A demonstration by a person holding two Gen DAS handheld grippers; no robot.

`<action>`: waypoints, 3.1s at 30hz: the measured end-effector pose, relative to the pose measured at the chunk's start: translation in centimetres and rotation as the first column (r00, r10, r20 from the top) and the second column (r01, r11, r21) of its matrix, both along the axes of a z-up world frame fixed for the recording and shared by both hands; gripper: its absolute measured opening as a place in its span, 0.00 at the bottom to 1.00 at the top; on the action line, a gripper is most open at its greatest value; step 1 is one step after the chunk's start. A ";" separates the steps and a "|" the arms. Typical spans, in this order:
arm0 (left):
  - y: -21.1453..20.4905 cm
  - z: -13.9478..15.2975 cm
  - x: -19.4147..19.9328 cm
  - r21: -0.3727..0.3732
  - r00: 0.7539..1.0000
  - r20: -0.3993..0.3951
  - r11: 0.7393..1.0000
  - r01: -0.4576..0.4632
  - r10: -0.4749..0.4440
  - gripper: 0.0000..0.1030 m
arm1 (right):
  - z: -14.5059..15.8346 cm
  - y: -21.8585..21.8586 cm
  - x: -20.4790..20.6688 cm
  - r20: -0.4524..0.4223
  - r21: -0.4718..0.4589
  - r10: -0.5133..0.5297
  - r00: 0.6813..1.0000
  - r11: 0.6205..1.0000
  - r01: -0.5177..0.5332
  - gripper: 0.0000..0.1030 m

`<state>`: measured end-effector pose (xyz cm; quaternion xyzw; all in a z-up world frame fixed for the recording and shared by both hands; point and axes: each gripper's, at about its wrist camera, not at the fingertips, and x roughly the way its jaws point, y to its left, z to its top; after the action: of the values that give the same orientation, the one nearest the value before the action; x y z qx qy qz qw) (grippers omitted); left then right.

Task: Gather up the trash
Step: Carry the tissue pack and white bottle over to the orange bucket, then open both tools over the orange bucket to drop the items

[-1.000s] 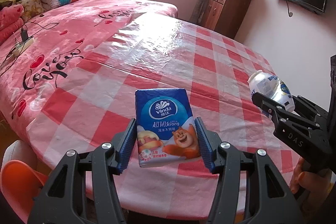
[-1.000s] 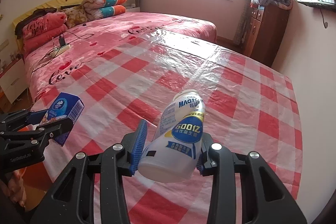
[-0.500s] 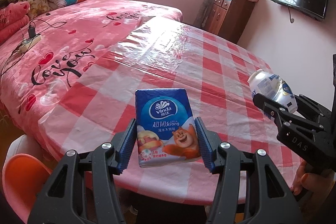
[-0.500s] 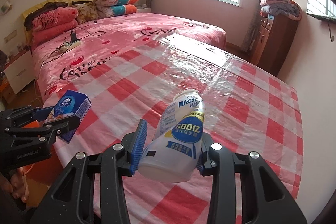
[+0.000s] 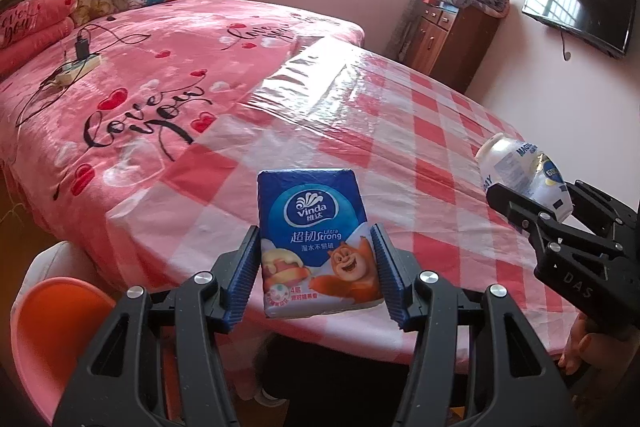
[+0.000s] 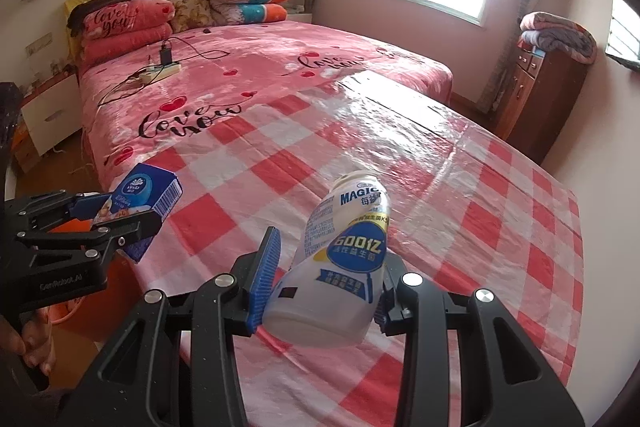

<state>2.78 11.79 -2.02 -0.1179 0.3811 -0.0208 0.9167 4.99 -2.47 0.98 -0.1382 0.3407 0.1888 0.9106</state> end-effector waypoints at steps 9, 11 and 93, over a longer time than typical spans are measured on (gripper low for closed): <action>3.5 -0.4 -1.4 -0.012 0.998 -0.002 0.998 -0.070 0.070 0.55 | 0.3 3.6 -1.2 -0.004 -0.012 0.083 0.997 0.996 -0.083 0.40; 4.3 -0.5 -1.9 -0.011 0.996 -0.005 0.996 -0.087 0.087 0.55 | 0.3 4.3 -1.3 -0.006 -0.010 0.102 0.995 0.995 -0.102 0.40; 20.0 -8.0 -13.6 0.110 0.850 -0.240 0.883 -0.456 0.469 0.82 | -7.0 24.0 -8.9 -0.270 0.071 0.556 0.787 0.826 -0.559 0.83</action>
<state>-10.84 31.80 -10.02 -0.1855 0.4583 0.2253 0.8395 -3.90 21.51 -6.06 -0.2102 0.4106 0.4642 0.7561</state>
